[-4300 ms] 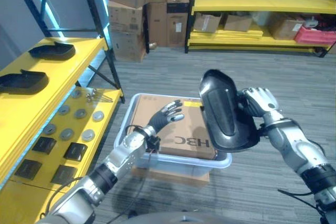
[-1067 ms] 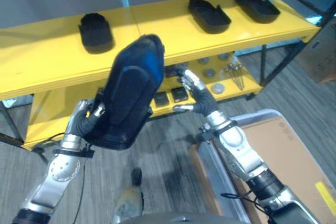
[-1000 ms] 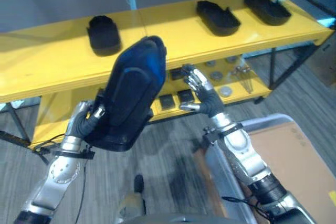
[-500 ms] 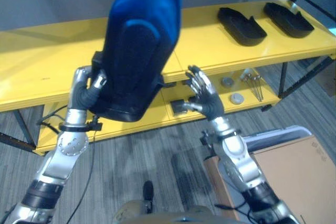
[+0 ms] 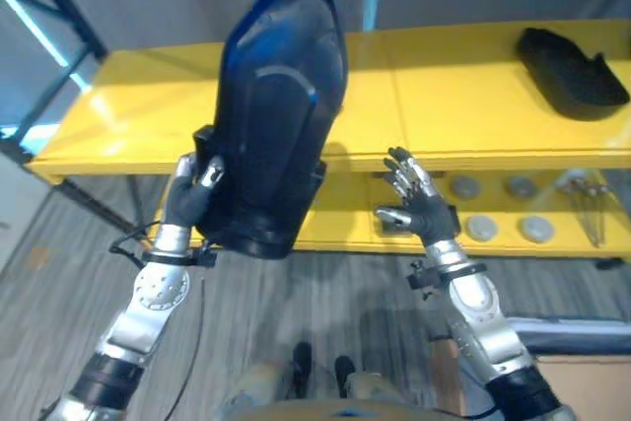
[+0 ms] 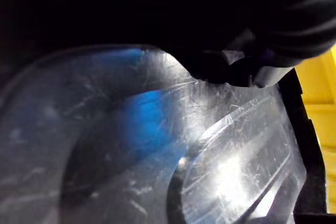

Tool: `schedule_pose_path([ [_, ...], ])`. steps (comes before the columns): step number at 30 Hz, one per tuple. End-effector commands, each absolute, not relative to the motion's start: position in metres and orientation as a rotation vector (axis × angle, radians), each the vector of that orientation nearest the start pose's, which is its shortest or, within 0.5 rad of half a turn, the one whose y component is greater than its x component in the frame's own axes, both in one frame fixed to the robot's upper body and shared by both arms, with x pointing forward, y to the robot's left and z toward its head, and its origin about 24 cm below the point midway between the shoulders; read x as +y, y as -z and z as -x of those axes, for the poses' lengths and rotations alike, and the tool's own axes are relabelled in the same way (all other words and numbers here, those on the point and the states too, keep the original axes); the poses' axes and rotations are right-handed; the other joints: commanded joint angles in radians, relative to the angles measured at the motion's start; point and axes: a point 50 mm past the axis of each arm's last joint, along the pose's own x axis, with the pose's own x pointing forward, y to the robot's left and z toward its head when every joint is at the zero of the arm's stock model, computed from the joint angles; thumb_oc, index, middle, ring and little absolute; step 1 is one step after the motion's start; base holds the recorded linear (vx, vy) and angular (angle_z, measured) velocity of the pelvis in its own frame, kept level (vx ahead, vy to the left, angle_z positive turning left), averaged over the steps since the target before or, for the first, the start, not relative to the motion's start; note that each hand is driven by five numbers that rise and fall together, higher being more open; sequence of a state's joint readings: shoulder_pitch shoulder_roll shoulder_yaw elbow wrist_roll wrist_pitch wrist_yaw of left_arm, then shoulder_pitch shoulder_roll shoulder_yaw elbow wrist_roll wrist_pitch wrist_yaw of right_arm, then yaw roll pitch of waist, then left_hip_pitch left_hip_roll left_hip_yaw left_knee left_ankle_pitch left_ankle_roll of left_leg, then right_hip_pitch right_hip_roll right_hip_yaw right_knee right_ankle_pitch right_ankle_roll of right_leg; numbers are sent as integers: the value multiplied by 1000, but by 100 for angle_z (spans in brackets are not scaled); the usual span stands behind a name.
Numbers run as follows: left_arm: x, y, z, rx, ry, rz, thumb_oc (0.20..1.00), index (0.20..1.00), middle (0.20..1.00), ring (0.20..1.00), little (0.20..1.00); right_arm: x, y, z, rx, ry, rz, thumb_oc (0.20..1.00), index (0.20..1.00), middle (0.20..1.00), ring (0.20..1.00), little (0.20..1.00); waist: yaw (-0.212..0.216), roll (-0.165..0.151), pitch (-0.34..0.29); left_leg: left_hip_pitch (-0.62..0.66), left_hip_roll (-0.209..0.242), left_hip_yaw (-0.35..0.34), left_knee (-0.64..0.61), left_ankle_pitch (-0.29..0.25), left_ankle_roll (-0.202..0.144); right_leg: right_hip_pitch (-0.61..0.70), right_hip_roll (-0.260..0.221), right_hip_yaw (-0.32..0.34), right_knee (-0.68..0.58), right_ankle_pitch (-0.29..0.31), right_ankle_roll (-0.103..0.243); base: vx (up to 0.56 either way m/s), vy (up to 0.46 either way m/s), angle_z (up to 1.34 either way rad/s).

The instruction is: Move parts from the plastic box to the shelf.

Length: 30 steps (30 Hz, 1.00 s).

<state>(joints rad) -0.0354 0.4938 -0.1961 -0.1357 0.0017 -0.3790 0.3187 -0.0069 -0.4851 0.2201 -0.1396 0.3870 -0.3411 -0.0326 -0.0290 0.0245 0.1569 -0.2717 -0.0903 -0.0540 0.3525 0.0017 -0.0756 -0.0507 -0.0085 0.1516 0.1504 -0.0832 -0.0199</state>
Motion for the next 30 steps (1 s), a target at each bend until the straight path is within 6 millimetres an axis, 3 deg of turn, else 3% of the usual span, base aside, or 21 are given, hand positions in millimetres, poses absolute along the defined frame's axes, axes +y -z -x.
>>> schedule_pose_path([
  [1, 193, -151, -244, -702, -46, -340, 200, 200, 200, 200, 200, -175, -132, -234, -543, -209, -18, 1000, 1000, 1000, 1000, 1000, -26, -18, -39, 56, 146, -16, -121, -70, -1, 114, -86, -20, -176, -7, 108, 200, 278, 3],
  [2, 194, -152, -245, -707, -56, -356, 200, 200, 200, 200, 200, -173, -131, -235, -539, -209, -27, 1000, 1000, 1000, 1000, 1000, -20, -13, -45, 62, 178, -60, -180, -44, -10, 118, -94, -8, -187, -9, 116, 164, 229, -5],
  [3, 194, -152, -245, -707, -56, -357, 200, 200, 200, 200, 200, -173, -131, -235, -538, -209, -28, 1000, 1000, 1000, 1000, 1000, -20, -14, -45, 68, 180, -61, -192, -39, -12, 119, -93, -8, -188, -8, 115, 129, 178, 0],
  [5, 193, -159, -244, -745, -58, -394, 200, 200, 200, 200, 200, -172, -127, -237, -526, -192, -29, 1000, 1000, 1000, 1000, 1000, -15, 5, -60, 81, 186, -158, -262, -34, -23, 129, -127, 6, -206, -15, 138, 251, 384, -15],
  [7, 190, -161, -243, -759, -40, -412, 200, 200, 200, 200, 200, -173, -126, -236, -521, -191, 1, 1000, 1000, 1000, 1000, 1000, -21, 11, -69, 103, 186, -144, -301, -34, -22, 139, -146, 2, -210, -15, 150, 250, 406, -36],
  [8, 181, -168, -248, -795, -13, -459, 200, 200, 200, 200, 200, -177, -126, -239, -520, -153, 69, 1000, 1000, 1000, 1000, 1000, -22, 12, -76, 116, 162, -111, -325, -28, -12, 122, -194, -14, -202, 14, 176, 160, 309, -24],
  [11, 184, -177, -249, -828, -16, -501, 200, 200, 200, 200, 200, -179, -134, -241, -557, -126, 59, 1000, 1000, 1000, 1000, 1000, -17, 2, -82, 143, 120, -84, -381, -21, 16, 61, -228, 0, -127, 52, 184, 195, 417, -10],
  [13, 193, -181, -250, -832, -53, -533, 200, 200, 200, 200, 200, -176, -136, -244, -561, -128, 56, 1000, 1000, 1000, 1000, 1000, -16, -8, -76, 173, 93, -66, -419, -16, 39, 6, -250, 23, -47, 149, 193, 197, 345, -5],
  [14, 207, -180, -251, -808, -121, -537, 200, 200, 200, 200, 200, -175, -136, -244, -562, -124, 61, 1000, 1000, 1000, 1000, 1000, -19, -10, -63, 193, 87, -53, -429, -23, 53, -27, -259, 35, -8, 211, 192, 210, 284, -31],
  [16, 215, -178, -250, -790, -159, -539, 200, 200, 200, 200, 200, -178, -130, -240, -536, -121, 35, 1000, 1000, 1000, 1000, 1000, -32, -11, -57, 204, 87, -45, -436, -29, 65, -47, -210, 60, -1, 219, 193, 193, 232, -44],
  [17, 219, -176, -250, -778, -177, -529, 200, 200, 200, 200, 200, -182, -124, -237, -514, -114, 26, 1000, 1000, 1000, 1000, 1000, -42, -10, -57, 212, 85, -40, -438, -31, 71, -60, -154, 75, -9, 183, 189, 138, 130, -32],
  [18, 219, -175, -250, -776, -176, -528, 200, 200, 200, 200, 200, -182, -124, -236, -512, -115, 26, 1000, 1000, 1000, 1000, 1000, -40, -8, -57, 215, 87, -39, -437, -36, 70, -61, -151, 76, -2, 177, 187, 194, 167, -23],
  [19, 221, -172, -250, -754, -182, -499, 200, 200, 200, 200, 200, -187, -115, -231, -470, -109, 2, 1000, 1000, 1000, 1000, 1000, -51, -3, -53, 221, 79, -34, -438, -37, 75, -84, -50, 70, -23, 92, 177, 131, 82, -8],
  [20, 220, -172, -250, -752, -182, -497, 200, 200, 200, 200, 200, -187, -115, -231, -469, -110, 2, 1000, 1000, 1000, 1000, 1000, -52, 0, -54, 223, 82, -35, -438, -42, 74, -84, -47, 69, -17, 86, 175, 177, 108, -8],
  [22, 220, -169, -251, -738, -191, -459, 200, 200, 200, 200, 200, -189, -109, -229, -444, -109, -14, 1000, 1000, 1000, 1000, 1000, -64, -4, -49, 243, 69, -41, -439, -52, 73, -100, 25, 19, -40, 56, 142, 126, 0, -1],
  [24, 218, -169, -252, -746, -199, -435, 200, 200, 200, 200, 200, -188, -109, -230, -443, -113, -18, 1000, 1000, 1000, 1000, 1000, -63, -18, -48, 263, 60, -42, -436, -69, 70, -97, 38, -49, -59, 42, 117, 170, -98, 13],
  [26, 217, -167, -252, -742, -212, -396, 200, 200, 200, 200, 200, -187, -106, -232, -429, -138, -17, 1000, 1000, 1000, 1000, 1000, -69, -30, -46, 281, 52, -61, -385, -109, 64, -57, 33, -29, -74, 38, 102, 218, -142, 18],
  [27, 218, -163, -251, -728, -223, -350, 200, 200, 200, 200, 200, -186, -108, -233, -432, -153, -1, 1000, 1000, 1000, 1000, 1000, -62, -32, -46, 277, 47, -63, -323, -118, 53, -45, 25, -25, -80, 40, 99, 245, -145, 67],
  [28, 221, -158, -250, -698, -235, -300, 200, 200, 200, 200, 200, -185, -112, -235, -434, -192, 21, 1000, 1000, 1000, 1000, 1000, -50, -32, -22, 214, 24, -46, -113, -104, 16, -3, 5, -25, -99, 40, 84, 164, -97, 62],
  [30, 223, -155, -250, -683, -247, -293, 200, 200, 200, 200, 200, -186, -112, -236, -428, -204, 34, 1000, 1000, 1000, 1000, 1000, -39, -35, -7, 161, 3, -55, -7, -87, 0, 15, -5, -21, -112, 45, 77, 69, -53, 33],
])
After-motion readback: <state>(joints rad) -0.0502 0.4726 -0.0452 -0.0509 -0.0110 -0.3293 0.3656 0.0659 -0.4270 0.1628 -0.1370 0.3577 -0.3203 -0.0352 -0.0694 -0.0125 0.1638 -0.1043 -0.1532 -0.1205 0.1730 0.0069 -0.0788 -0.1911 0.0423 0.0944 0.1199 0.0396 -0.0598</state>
